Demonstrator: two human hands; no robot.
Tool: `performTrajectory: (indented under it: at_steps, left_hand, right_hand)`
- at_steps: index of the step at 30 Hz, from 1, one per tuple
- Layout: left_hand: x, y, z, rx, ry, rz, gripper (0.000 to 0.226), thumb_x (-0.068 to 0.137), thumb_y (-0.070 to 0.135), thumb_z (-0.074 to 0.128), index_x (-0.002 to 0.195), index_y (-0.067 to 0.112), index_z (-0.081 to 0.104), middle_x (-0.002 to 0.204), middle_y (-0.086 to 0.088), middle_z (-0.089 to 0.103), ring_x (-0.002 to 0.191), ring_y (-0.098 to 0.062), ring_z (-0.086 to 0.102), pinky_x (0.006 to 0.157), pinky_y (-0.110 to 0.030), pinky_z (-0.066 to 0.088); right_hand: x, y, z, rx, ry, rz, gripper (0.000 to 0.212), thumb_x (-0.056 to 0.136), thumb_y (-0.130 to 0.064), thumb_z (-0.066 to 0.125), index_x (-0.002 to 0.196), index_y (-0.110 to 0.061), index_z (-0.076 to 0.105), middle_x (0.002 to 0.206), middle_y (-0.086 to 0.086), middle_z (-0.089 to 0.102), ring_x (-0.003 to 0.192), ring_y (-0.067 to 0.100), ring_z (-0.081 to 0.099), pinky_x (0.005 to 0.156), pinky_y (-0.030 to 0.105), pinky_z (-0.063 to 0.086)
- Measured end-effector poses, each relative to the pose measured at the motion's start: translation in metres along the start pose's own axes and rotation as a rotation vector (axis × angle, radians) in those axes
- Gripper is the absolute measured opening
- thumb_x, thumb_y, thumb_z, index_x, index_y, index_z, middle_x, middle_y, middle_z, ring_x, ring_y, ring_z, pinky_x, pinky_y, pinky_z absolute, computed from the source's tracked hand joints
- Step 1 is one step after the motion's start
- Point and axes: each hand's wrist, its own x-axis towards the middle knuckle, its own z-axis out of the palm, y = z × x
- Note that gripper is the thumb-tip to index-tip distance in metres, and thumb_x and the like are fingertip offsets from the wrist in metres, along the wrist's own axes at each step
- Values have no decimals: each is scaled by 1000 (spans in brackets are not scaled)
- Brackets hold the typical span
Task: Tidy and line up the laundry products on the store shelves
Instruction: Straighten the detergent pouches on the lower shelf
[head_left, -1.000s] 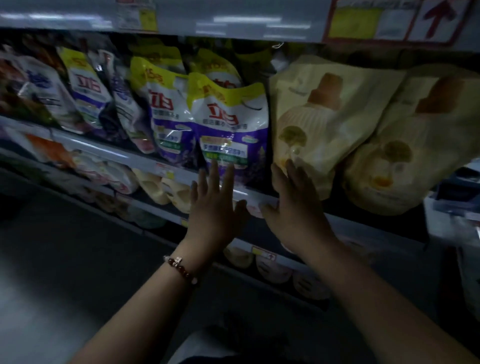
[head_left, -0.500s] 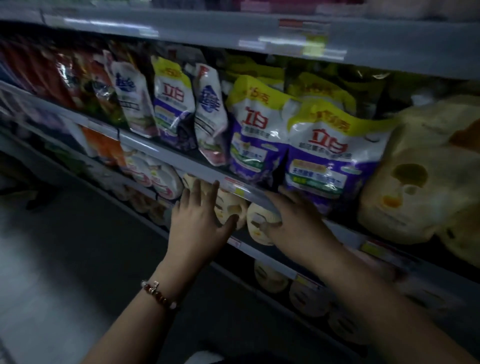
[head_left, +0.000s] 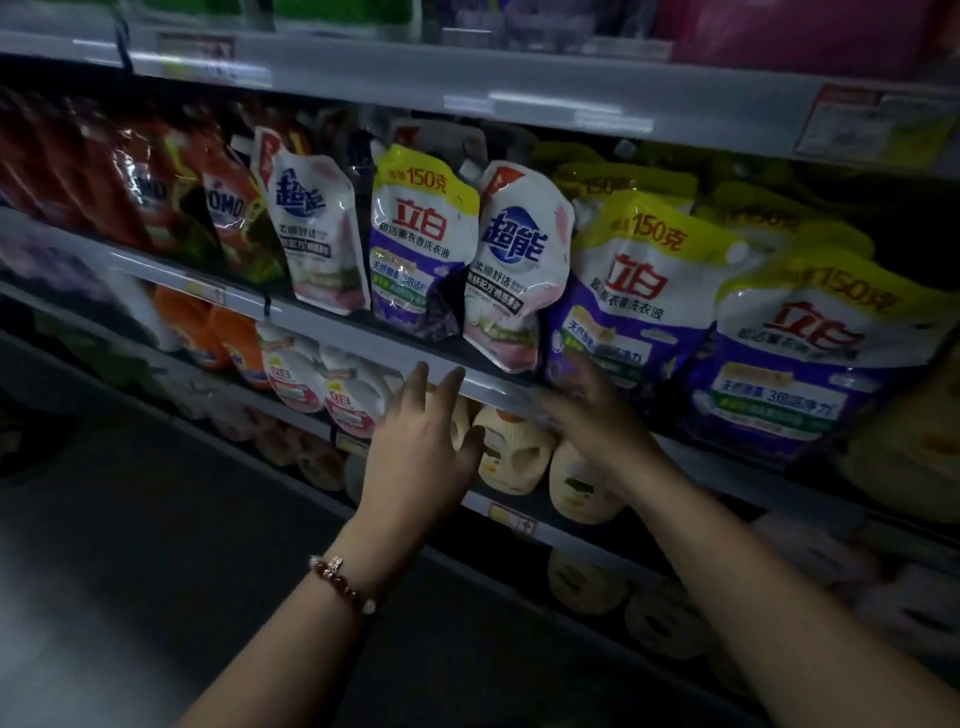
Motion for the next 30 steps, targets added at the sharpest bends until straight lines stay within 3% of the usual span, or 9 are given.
performTrajectory:
  at_steps: [5, 9, 13, 16, 19, 24, 27, 28, 30]
  left_hand:
    - [19, -17, 1, -99, 23, -37, 64, 90, 32, 64, 149, 27, 41, 159, -10, 31, 137, -32, 42, 105, -48, 42]
    - [30, -32, 1, -188, 39, -65, 57, 91, 29, 63, 145, 30, 45, 154, -2, 38, 135, -26, 45, 100, -48, 49]
    - [48, -53, 4, -217, -51, -83, 56, 93, 29, 64, 145, 33, 45, 154, 2, 38, 137, -20, 44, 102, -42, 48]
    - [68, -58, 7, -258, -112, -119, 54, 94, 24, 64, 145, 30, 47, 153, 0, 40, 136, -18, 43, 105, -34, 43]
    - [88, -59, 12, -304, -155, -142, 52, 94, 19, 65, 143, 27, 50, 148, 2, 46, 131, -15, 47, 106, -40, 45]
    - [111, -65, 30, -495, -224, -250, 47, 95, 36, 63, 140, 35, 51, 136, 11, 52, 119, -5, 53, 98, -33, 50]
    - [122, -56, 36, -670, -287, -291, 40, 95, 42, 60, 135, 37, 54, 135, 13, 56, 117, 0, 55, 87, -13, 47]
    - [123, -52, 38, -743, -312, -301, 37, 95, 46, 59, 132, 38, 55, 133, 13, 58, 117, -1, 56, 87, -12, 48]
    - [124, -45, 38, -914, -369, -318, 45, 93, 61, 52, 131, 38, 58, 131, 14, 62, 120, -7, 58, 99, -29, 50]
  right_hand:
    - [69, -27, 17, 258, 246, -47, 60, 83, -35, 70, 138, -31, 48, 119, -8, 63, 106, 16, 63, 83, 34, 53]
    - [116, -26, 30, 249, 436, -80, 52, 80, -46, 69, 120, -14, 58, 113, 4, 67, 98, 20, 66, 83, 43, 58]
    - [123, -26, 26, -142, 522, -345, 28, 96, -37, 57, 90, -10, 61, 91, 0, 61, 85, 12, 58, 68, 11, 42]
    - [122, -25, 29, -87, 451, -447, 25, 99, -31, 54, 92, -9, 62, 88, -5, 66, 79, 2, 60, 64, 12, 45]
    - [123, -27, 21, -19, 481, -497, 18, 100, -22, 54, 87, -11, 62, 79, -13, 62, 73, -11, 58, 59, 7, 40]
    - [130, -42, 3, 43, 433, -593, 35, 99, -20, 55, 79, 8, 58, 73, 21, 62, 68, 23, 60, 58, 31, 46]
    - [123, -64, 7, 131, 342, -591, 33, 98, -24, 55, 86, 7, 61, 78, 26, 62, 75, 40, 60, 63, 43, 50]
    - [117, -72, 10, 174, 298, -597, 31, 98, -24, 55, 90, 5, 62, 81, 27, 62, 79, 43, 60, 66, 45, 52]
    - [102, -86, 16, 218, 223, -597, 31, 97, -25, 54, 93, 5, 60, 86, 30, 60, 83, 47, 59, 70, 51, 52]
